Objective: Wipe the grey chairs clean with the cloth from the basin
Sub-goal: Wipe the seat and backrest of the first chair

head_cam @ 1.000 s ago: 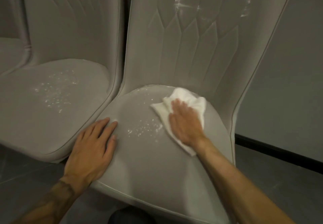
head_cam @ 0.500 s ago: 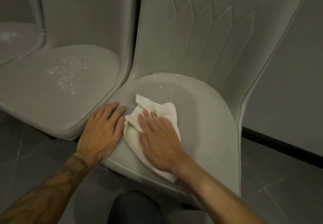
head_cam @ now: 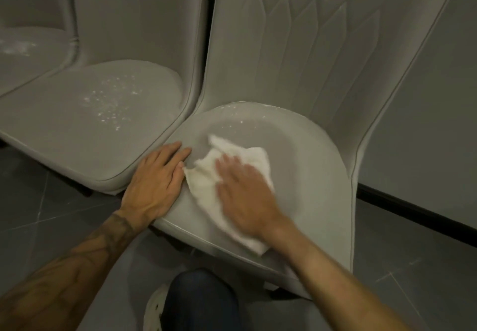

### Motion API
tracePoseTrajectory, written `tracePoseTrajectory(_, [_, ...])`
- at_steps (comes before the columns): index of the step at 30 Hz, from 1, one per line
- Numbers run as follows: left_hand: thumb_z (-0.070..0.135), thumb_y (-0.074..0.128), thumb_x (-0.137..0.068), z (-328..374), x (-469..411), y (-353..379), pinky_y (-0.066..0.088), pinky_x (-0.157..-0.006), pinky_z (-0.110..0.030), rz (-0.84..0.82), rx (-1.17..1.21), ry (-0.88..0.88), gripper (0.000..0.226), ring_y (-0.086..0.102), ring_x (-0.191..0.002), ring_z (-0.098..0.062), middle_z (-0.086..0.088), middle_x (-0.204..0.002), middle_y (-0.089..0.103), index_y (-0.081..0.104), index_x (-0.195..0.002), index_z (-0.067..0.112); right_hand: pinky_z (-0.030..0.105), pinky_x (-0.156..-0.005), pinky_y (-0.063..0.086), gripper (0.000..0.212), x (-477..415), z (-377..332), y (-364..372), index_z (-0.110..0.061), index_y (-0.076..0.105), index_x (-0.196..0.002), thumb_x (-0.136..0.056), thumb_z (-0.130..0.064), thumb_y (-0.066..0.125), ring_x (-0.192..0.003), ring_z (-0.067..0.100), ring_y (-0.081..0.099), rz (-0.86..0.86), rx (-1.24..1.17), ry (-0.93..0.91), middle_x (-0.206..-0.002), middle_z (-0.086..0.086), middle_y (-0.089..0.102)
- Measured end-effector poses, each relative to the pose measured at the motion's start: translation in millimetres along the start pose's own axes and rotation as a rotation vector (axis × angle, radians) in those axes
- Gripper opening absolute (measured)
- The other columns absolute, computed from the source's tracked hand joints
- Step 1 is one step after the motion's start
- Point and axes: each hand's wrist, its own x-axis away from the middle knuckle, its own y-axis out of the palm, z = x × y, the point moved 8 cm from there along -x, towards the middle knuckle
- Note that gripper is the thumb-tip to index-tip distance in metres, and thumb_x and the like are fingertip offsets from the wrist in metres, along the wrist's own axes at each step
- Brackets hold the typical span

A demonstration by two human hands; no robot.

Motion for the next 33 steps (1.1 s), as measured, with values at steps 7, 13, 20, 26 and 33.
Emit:
tracePoseTrajectory(7, [0.044, 0.02, -0.105, 1, -1, -5, 0.033, -0.123, -0.044, -0.009, 0.036, 0.004, 0.065, 0.047, -0.143, -0.026, -0.007, -0.158, 0.048, 0.049, -0.155, 0.016, 0.052, -0.128, 0.01, 0.066, -6, -42, 17, -0.011, 0.007, -0.165, -0.105, -0.038, 0.008, -0.16, 0.035, 0.01, 0.061, 0.03, 0.082, -0.174, 0.012, 0.006])
tracePoseTrajectory(13, [0.052, 0.017, -0.103, 1, -5, -7, 0.032, -0.123, -0.041, -0.048, 0.018, 0.006, 0.07, 0.044, -0.144, -0.025, -0.006, -0.16, 0.045, 0.044, -0.158, 0.018, 0.043, -0.128, 0.011, 0.059, -3, 11, -5, -0.024, 0.011, -0.166, -0.11, -0.041, 0.018, -0.162, 0.023, 0.008, 0.091, 0.009, 0.111, -0.174, 0.001, 0.009])
tracePoseTrajectory(20, [0.053, 0.024, -0.106, -4, -11, -3, 0.039, -0.119, -0.049, -0.023, -0.02, 0.04, 0.065, 0.046, -0.142, -0.031, -0.01, -0.165, 0.038, 0.051, -0.153, 0.018, 0.05, -0.125, 0.018, 0.062, -40, 90, -30, -0.013, 0.013, -0.165, -0.109, -0.039, 0.024, -0.159, 0.035, 0.015, 0.145, 0.1, 0.517, -0.173, 0.012, 0.013])
tracePoseTrajectory(26, [0.053, 0.026, -0.106, -7, -9, 1, 0.037, -0.118, -0.051, 0.002, 0.01, 0.036, 0.064, 0.046, -0.142, -0.03, -0.008, -0.163, 0.041, 0.053, -0.152, 0.017, 0.045, -0.127, 0.016, 0.059, -28, 94, -25, -0.017, 0.019, -0.165, -0.11, -0.04, 0.024, -0.16, 0.029, 0.015, 0.117, 0.079, 0.382, -0.173, 0.006, 0.017])
tracePoseTrajectory(33, [0.05, 0.028, -0.105, -3, -9, 1, 0.04, -0.116, -0.052, 0.008, -0.009, 0.035, 0.064, 0.05, -0.138, -0.03, -0.009, -0.159, 0.047, 0.057, -0.149, 0.015, 0.044, -0.123, 0.026, 0.056, -44, 173, -62, -0.006, 0.032, -0.157, -0.107, -0.032, 0.032, -0.148, 0.033, 0.037, 0.236, 0.106, 0.683, -0.162, 0.016, 0.038])
